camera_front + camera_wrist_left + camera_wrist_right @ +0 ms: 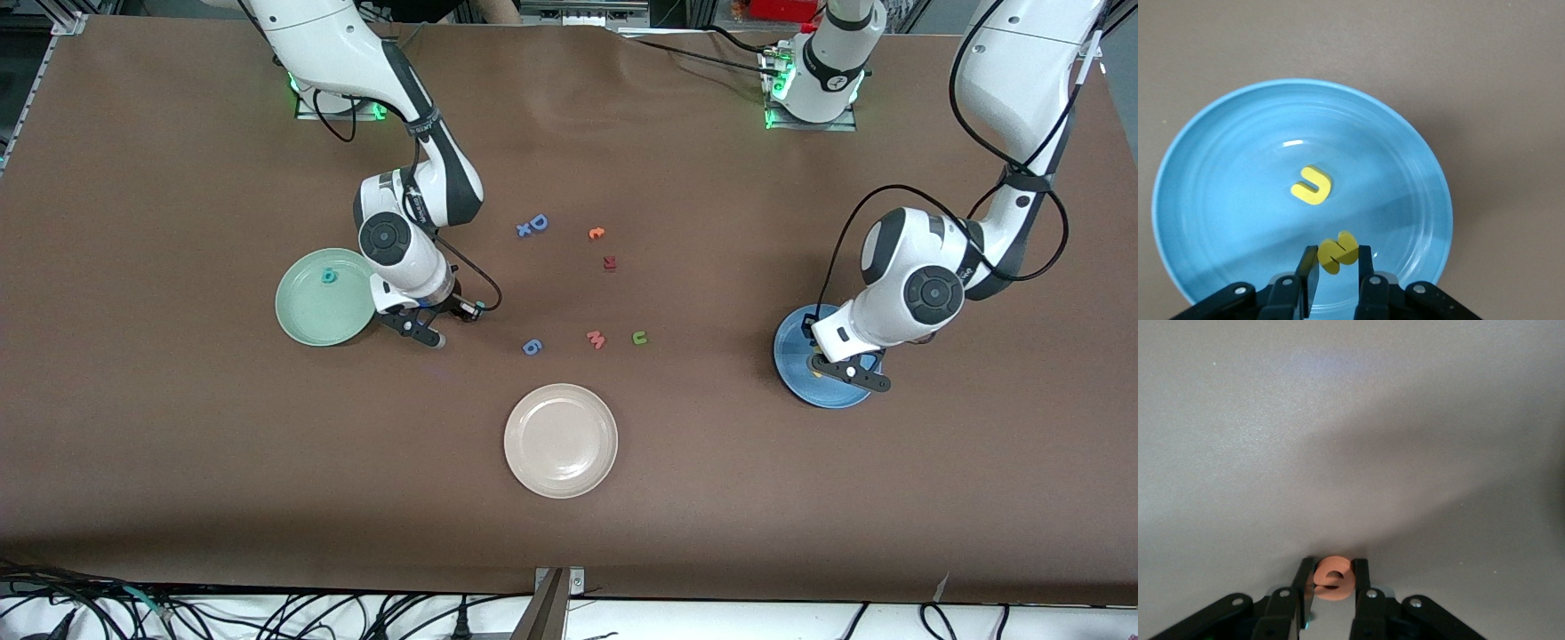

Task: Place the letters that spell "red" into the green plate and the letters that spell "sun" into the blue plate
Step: 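Carry z to the blue plate while the right gripper grasps orange 9, then release 9 onto green plate while the left gripper releases z onto blue plate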

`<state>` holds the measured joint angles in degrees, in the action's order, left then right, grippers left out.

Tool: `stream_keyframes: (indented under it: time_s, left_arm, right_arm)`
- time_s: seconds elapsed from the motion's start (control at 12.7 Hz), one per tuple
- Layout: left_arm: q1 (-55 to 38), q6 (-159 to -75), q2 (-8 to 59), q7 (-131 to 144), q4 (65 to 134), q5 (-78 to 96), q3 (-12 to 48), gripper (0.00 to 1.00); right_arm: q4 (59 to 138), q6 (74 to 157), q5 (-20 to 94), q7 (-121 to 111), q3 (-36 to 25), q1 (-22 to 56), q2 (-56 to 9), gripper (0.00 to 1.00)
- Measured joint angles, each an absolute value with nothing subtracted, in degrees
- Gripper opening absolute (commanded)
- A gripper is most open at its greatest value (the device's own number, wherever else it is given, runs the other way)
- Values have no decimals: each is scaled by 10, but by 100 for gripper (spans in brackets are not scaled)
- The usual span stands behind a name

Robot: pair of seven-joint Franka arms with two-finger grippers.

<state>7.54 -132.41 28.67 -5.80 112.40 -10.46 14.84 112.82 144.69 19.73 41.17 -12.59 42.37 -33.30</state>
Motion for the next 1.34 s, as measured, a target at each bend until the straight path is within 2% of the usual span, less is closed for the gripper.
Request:
stream_keyframes:
  time_s: [0.08, 0.16, 0.31, 0.47, 0.71, 1.02, 1.34]
  left_arm:
    - [75, -1324, 289, -57, 1124, -96, 150, 88]
    - [75, -1324, 292, -57, 1125, -75, 150, 100]
    - [75, -1324, 298, -57, 1126, -55, 150, 100]
    - [75, -1324, 299, -57, 1126, -55, 150, 100]
    - [73, -1314, 298, -57, 1121, -55, 152, 100]
    - [56, -1255, 290, -42, 1071, -55, 175, 100]
    - [-11, -1247, 278, 76, 1065, -55, 186, 100]
  right_arm:
    - [1128, 1447, 197, 412, -126, 424, -333, 18]
    - [1128, 1447, 197, 412, -126, 424, -333, 18]
    - [1127, 1439, 197, 411, -129, 424, -333, 18]
    - [1121, 1399, 197, 389, -151, 425, -328, 18]
    - [1117, 1310, 197, 306, -211, 425, -297, 18]
    - [1121, 1197, 197, 172, -299, 422, -264, 18]
    - [1161, 1192, 197, 118, -314, 421, -269, 21]
